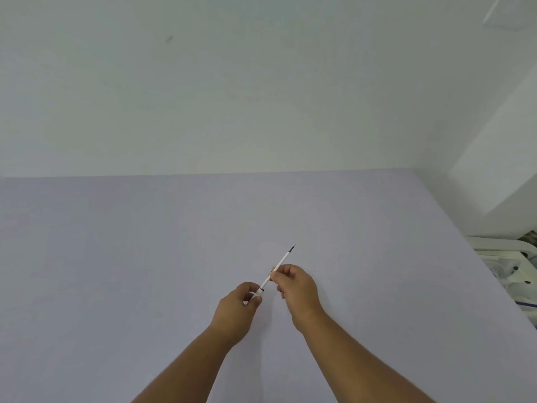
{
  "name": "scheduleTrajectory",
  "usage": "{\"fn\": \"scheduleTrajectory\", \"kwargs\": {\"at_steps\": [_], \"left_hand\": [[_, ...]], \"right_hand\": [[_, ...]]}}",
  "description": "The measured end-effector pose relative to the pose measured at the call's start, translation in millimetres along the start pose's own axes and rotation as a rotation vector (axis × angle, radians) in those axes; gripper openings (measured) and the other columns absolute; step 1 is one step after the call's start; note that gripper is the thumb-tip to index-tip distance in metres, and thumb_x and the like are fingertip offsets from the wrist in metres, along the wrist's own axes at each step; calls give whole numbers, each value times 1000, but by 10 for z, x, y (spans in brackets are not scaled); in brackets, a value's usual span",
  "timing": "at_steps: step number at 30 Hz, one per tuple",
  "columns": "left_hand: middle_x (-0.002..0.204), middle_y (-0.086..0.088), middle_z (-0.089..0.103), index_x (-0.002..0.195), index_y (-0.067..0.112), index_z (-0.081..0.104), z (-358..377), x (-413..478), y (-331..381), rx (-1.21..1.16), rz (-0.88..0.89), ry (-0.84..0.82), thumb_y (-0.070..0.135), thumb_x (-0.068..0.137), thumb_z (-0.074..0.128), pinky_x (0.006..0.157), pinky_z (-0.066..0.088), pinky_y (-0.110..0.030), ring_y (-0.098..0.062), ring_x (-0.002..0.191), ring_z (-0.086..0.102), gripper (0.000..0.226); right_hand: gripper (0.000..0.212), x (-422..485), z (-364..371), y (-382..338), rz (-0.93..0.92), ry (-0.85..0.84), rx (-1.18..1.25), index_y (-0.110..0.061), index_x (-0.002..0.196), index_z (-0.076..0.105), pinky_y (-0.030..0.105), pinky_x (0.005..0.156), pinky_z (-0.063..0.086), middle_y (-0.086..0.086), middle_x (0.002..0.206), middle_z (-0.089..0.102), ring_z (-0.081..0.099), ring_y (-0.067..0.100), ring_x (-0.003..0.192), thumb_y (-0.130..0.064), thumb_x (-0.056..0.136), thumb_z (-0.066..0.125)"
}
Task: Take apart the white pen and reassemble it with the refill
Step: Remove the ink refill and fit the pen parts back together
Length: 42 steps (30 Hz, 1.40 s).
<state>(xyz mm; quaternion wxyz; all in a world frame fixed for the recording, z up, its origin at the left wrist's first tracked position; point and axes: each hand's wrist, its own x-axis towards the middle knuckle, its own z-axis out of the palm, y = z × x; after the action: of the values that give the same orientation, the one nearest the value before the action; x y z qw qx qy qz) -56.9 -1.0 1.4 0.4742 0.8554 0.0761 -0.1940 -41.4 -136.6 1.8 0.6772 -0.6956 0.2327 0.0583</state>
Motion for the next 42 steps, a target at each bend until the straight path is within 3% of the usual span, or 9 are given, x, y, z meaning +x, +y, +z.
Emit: {"fn": "scheduleTrajectory", "kwargs": {"at_steps": [8,12,16,20,22,25,28,33,42], "left_hand": [[94,5,64,100,31,58,51,-57,103,-71,32,-16,28,95,50,63,44,-17,-14,88,65,10],[91,5,62,93,35,58,57,-61,129,-75,48,-29,28,95,51,64,45,-19,-19,90,65,10],[92,6,61,95,35,57,70,-46,139,-35,60,-34,29,94,52,65,45,-21,-20,93,63,8],[92,9,62,93,37,56,90,-25,190,-91,53,-43,29,94,52,62,45,-17,-13,87,65,9],[92,7,63,91,38,56,96,-12,205,-119,48,-51,28,94,52,64,47,-18,-12,86,66,11],[91,4,63,93,34,59,91,13,199,-159,33,-52,26,93,53,72,50,-25,-14,86,66,11],[94,1,64,93,36,58,69,24,168,-184,18,-39,23,93,52,77,52,-31,-14,83,66,14],[86,6,61,95,48,53,40,12,99,-172,29,-54,23,94,49,79,54,-33,-11,79,66,25],[84,5,61,89,50,53,-38,-9,31,-149,8,-44,22,94,49,75,53,-30,-13,81,65,29]], "right_hand": [[6,-78,-79,26,-14,-80,-64,-19,80,72,17,63,43,-9,80,71,62,7,76,-23,82,67],[16,-54,-144,-58,4,-53,6,-23,81,71,19,63,39,-9,76,66,53,5,68,-37,84,63],[17,26,-226,-161,-71,-19,25,-21,69,66,20,64,39,-17,65,69,57,-6,60,-28,85,64],[18,31,-223,-136,-85,-158,-157,-14,72,72,18,64,47,6,87,75,65,13,77,-29,82,69],[19,42,-222,-119,-71,-190,-156,-18,69,72,18,67,48,2,85,75,68,16,85,-32,81,69],[24,112,-251,-140,-38,-114,-145,-21,73,72,20,65,45,-5,82,73,63,11,78,-42,82,66],[22,244,-326,-112,-85,71,-428,-15,78,69,29,68,50,0,81,68,60,15,76,-32,88,58],[26,350,-311,84,-163,40,-1112,-13,87,65,29,62,41,7,94,67,60,25,86,-23,93,42],[23,414,-247,292,-264,35,-1363,-9,102,60,28,66,37,8,108,63,57,24,101,-19,95,41]]}}
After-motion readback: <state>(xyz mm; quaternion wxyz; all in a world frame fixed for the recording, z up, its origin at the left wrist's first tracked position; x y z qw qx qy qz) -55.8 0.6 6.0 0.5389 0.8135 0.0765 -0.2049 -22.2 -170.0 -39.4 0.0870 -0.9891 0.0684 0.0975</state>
